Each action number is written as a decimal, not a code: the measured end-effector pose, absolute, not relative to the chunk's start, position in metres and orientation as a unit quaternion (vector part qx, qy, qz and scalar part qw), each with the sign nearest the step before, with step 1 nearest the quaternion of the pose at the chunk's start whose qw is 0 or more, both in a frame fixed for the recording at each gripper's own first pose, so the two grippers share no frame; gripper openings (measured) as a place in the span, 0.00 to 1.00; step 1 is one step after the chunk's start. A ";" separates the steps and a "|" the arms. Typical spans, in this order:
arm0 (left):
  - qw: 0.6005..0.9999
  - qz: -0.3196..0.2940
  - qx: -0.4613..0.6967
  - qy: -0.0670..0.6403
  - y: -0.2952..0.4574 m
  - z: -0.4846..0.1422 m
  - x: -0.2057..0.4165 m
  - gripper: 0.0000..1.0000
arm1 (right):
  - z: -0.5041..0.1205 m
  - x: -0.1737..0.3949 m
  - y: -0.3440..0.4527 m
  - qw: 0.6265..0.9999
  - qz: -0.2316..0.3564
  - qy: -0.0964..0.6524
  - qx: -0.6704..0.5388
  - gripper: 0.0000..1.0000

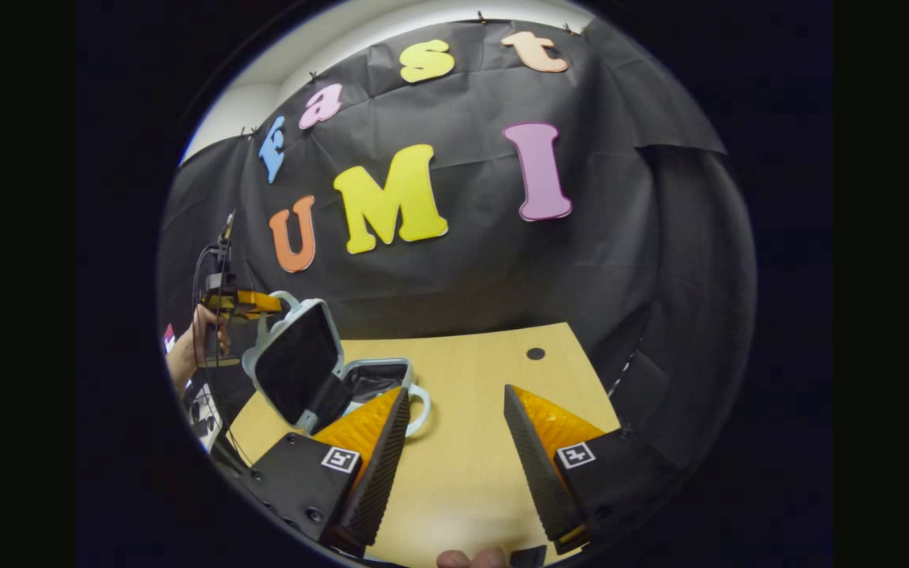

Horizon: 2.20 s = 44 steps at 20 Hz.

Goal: First open the suitcase, pack the skin care products into it, and then close the suitcase.

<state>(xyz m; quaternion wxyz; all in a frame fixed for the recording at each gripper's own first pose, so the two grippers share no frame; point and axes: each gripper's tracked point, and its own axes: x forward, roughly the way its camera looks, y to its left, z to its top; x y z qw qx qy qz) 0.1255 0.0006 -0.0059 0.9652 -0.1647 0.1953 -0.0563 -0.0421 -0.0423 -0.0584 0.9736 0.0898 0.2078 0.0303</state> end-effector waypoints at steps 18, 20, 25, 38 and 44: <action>0.947 -0.108 -0.059 0.297 -0.190 -0.226 0.144 0.04 | -0.072 -0.089 -0.158 0.968 -0.094 0.230 0.044 0.72; 0.950 -0.099 -0.026 0.294 -0.193 -0.232 0.146 0.04 | -0.074 -0.086 -0.155 0.968 -0.090 0.231 0.045 0.72; 0.948 -0.066 0.076 0.302 -0.205 -0.262 0.147 0.16 | -0.079 -0.081 -0.147 0.967 -0.079 0.235 0.048 0.70; 0.983 -0.084 0.071 0.149 -0.223 -0.140 0.113 0.91 | -0.059 -0.050 -0.112 0.979 -0.048 0.195 0.022 0.73; 0.999 -0.030 0.015 0.033 -0.144 0.003 0.031 0.95 | 0.009 -0.002 -0.018 0.996 0.029 0.083 0.003 0.72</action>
